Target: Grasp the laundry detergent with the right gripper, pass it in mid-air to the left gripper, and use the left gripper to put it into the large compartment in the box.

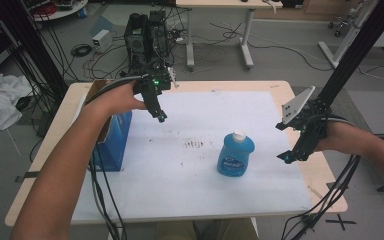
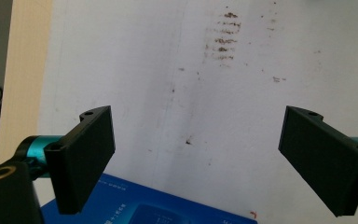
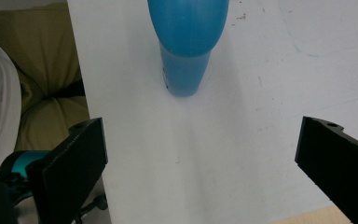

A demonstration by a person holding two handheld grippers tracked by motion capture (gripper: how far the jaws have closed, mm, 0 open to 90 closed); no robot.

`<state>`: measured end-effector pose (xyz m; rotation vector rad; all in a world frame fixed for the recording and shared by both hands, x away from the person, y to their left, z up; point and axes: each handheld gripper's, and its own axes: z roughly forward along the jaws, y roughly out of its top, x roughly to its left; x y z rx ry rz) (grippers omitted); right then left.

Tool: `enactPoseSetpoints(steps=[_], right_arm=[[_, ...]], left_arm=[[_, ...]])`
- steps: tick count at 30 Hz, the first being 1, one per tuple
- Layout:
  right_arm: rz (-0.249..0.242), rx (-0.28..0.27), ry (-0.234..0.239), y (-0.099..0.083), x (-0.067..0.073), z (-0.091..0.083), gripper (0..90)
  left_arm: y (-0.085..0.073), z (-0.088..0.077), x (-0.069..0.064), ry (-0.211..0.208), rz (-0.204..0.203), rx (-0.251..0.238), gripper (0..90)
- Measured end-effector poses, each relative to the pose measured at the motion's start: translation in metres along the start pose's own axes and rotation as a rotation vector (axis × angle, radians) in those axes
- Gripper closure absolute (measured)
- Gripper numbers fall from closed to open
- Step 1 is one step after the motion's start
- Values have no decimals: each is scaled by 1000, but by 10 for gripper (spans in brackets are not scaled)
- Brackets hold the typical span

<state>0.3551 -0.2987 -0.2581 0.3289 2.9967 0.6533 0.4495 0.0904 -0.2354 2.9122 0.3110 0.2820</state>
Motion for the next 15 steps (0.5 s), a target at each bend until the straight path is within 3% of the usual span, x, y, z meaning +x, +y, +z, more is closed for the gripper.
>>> enactPoseSetpoints(steps=[15], right_arm=[[6, -69, -5, -11, 2, 2, 12]], left_arm=[[4, 1, -1, 0, 9, -1, 106]])
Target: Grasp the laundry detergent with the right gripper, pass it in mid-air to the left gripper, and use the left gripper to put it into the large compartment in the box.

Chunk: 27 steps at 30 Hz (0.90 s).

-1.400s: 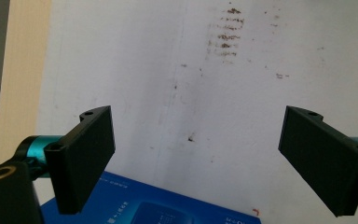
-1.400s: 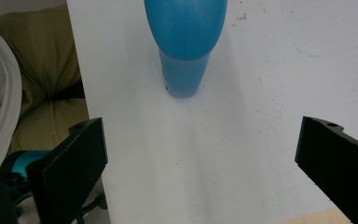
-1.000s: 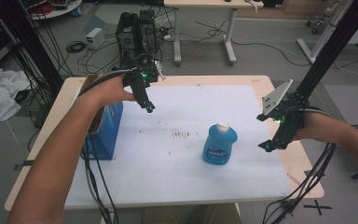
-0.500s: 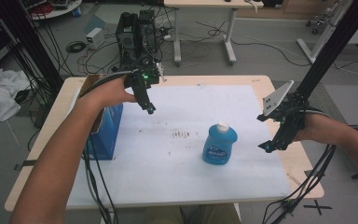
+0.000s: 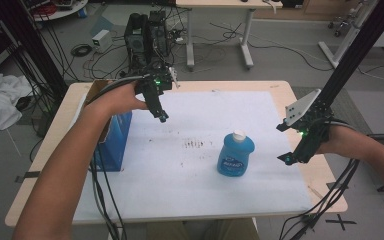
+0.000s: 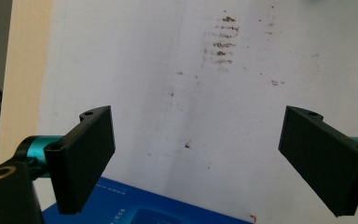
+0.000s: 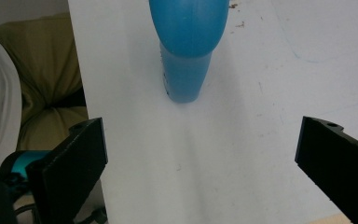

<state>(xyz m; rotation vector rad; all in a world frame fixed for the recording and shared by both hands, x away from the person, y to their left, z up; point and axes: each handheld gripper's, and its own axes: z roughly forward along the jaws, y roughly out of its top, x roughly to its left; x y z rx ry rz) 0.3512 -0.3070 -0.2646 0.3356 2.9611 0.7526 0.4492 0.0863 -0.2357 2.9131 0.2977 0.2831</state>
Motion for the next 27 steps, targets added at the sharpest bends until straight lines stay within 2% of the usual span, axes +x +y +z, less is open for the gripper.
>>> enactPoseSetpoints(steps=[6, 11, 13, 15, 20, 23, 27], right_arm=[[2, -54, 2, -5, 0, 4, 12], [5, -108, 16, -8, 1, 18, 12], [14, -110, 18, -8, 1, 19, 12], [4, -152, 24, -11, 0, 25, 12], [20, -183, 22, -15, -1, 32, 12], [14, -231, 28, -19, -5, 39, 12], [7, -241, 35, -21, -5, 43, 12]], left_arm=[[0, 1, -3, 0, 4, 1, 106], [0, 2, -3, 2, 4, 5, 106], [1, 3, -3, -3, 3, 4, 106], [1, 3, -3, 1, 6, 5, 106], [1, 4, -3, -2, 5, 3, 106], [1, 5, -3, -3, 4, 3, 106], [1, 5, -2, -3, 7, 7, 106]])
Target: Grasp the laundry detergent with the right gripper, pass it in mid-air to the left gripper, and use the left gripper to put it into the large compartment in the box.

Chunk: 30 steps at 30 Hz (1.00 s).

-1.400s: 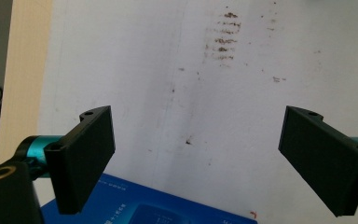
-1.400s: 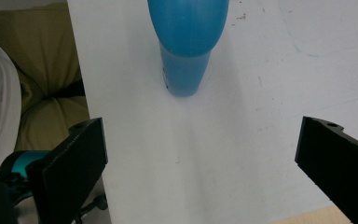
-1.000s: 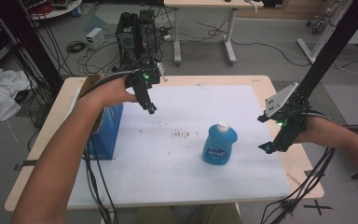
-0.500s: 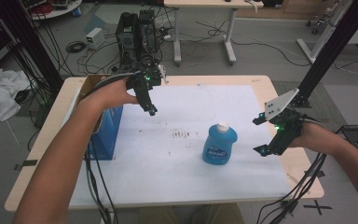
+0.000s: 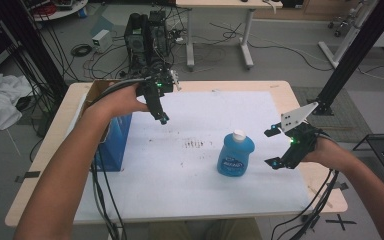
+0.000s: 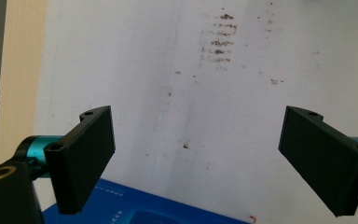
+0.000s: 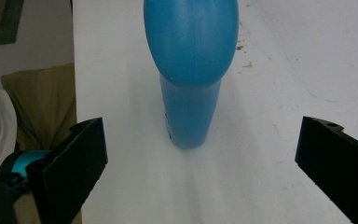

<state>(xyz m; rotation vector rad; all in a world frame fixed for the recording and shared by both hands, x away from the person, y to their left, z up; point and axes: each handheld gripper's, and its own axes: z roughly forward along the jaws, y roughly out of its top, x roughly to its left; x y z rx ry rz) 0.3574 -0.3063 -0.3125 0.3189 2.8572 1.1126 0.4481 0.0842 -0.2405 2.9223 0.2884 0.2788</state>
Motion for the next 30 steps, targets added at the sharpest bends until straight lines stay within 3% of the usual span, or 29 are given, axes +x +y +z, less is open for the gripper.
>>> enactPoseSetpoints(steps=[12, 13, 20, 30], right_arm=[[-14, -63, 18, -7, -5, 14, 12], [6, -54, 17, -7, -4, 14, 12], [-7, -110, 19, -10, -7, 18, 12], [4, -142, 38, -13, -8, 30, 12]], left_arm=[[-2, 2, 2, 3, -5, 0, 106], [-2, 2, 2, -1, -8, -1, 106], [-2, 3, 2, -5, -8, -3, 106], [-2, 4, 2, -11, -10, 1, 106]])
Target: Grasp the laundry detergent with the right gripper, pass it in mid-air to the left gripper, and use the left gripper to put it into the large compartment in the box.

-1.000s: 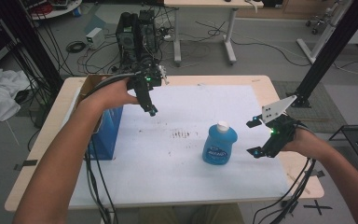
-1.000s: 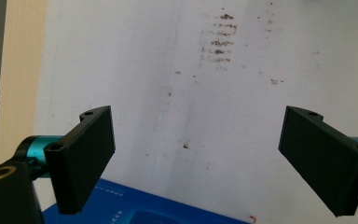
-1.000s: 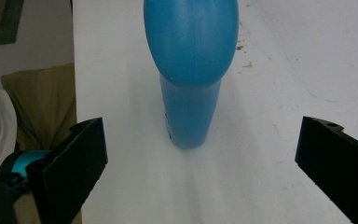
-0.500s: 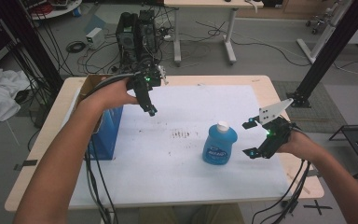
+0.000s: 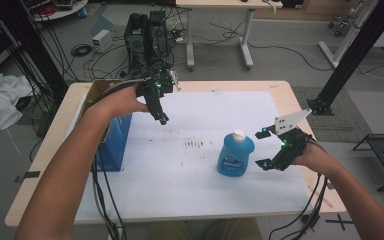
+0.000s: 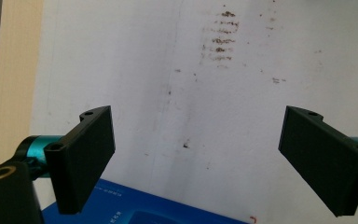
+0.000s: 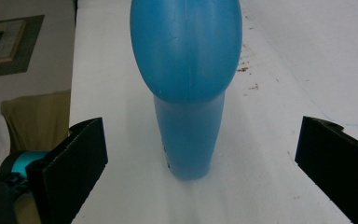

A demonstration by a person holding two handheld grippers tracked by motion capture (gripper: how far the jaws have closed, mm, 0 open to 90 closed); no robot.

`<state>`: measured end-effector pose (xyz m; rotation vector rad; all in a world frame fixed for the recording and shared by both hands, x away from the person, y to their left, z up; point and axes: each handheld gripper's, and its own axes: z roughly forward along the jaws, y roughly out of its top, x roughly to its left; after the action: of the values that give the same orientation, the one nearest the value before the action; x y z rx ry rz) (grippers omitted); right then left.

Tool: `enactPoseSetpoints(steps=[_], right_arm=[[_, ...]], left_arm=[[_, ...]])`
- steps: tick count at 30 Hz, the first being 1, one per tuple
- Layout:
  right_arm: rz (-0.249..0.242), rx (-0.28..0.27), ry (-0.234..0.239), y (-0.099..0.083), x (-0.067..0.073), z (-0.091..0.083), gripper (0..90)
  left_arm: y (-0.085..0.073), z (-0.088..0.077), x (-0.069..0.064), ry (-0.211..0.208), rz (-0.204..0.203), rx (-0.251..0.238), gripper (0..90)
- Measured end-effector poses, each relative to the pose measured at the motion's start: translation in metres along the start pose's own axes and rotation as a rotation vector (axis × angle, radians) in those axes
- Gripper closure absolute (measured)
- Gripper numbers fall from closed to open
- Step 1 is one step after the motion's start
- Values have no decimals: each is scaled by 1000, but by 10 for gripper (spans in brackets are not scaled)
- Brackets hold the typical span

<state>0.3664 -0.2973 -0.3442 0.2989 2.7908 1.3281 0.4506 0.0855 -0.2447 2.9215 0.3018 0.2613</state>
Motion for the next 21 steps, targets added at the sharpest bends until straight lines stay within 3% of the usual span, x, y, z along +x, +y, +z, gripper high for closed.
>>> enactPoseSetpoints(steps=[8, 9, 10, 21], right_arm=[[3, -10, 11, -1, -2, 12, 12], [21, -6, 14, -1, -1, 15, 12], [3, -9, 19, -1, -3, 16, 12], [-1, -30, 37, 1, -4, 31, 12]], left_arm=[[-1, 1, 1, 4, 1, 2, 106], [-1, 1, 1, 2, -2, -1, 106], [-1, 1, 1, 2, 1, 2, 106], [-1, 3, 1, 0, 3, 5, 106]])
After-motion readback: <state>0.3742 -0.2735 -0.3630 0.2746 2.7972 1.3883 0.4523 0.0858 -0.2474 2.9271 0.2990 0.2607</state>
